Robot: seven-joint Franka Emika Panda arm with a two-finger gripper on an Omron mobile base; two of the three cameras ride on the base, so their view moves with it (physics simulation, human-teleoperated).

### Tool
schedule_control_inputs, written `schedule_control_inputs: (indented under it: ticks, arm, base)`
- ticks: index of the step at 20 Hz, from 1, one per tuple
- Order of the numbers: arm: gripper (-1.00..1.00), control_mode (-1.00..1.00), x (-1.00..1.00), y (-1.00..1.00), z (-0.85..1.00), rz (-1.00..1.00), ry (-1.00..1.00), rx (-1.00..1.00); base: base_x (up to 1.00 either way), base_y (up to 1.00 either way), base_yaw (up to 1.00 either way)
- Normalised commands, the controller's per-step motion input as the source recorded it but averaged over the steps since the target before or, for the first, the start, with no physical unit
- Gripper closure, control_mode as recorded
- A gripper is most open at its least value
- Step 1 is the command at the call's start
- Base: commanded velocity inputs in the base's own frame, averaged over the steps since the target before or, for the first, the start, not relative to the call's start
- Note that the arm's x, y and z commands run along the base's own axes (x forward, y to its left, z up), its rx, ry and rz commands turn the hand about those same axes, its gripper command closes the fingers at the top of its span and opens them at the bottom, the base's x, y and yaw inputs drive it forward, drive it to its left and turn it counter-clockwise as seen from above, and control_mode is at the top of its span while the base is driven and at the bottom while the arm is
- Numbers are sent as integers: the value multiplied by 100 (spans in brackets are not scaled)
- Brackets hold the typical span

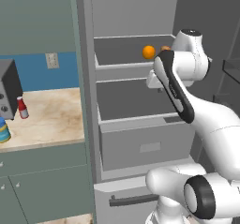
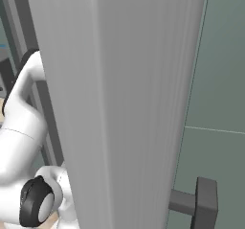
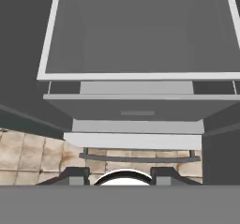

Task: Place the ketchup and mayonnaise from the counter to the top shelf of the fridge. If the existing items in the fridge are on the top shelf, move them to other shelves.

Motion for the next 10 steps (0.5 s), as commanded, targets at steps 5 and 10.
schedule_control_inputs:
  ticks: [5, 10]
  arm:
    - [-100, -100, -16, -6, 5, -1, -15, 2]
    - [-100, -100, -16, -8, 54, -6, -28, 9]
  base:
    - [0, 0, 0]
    - [0, 0, 0]
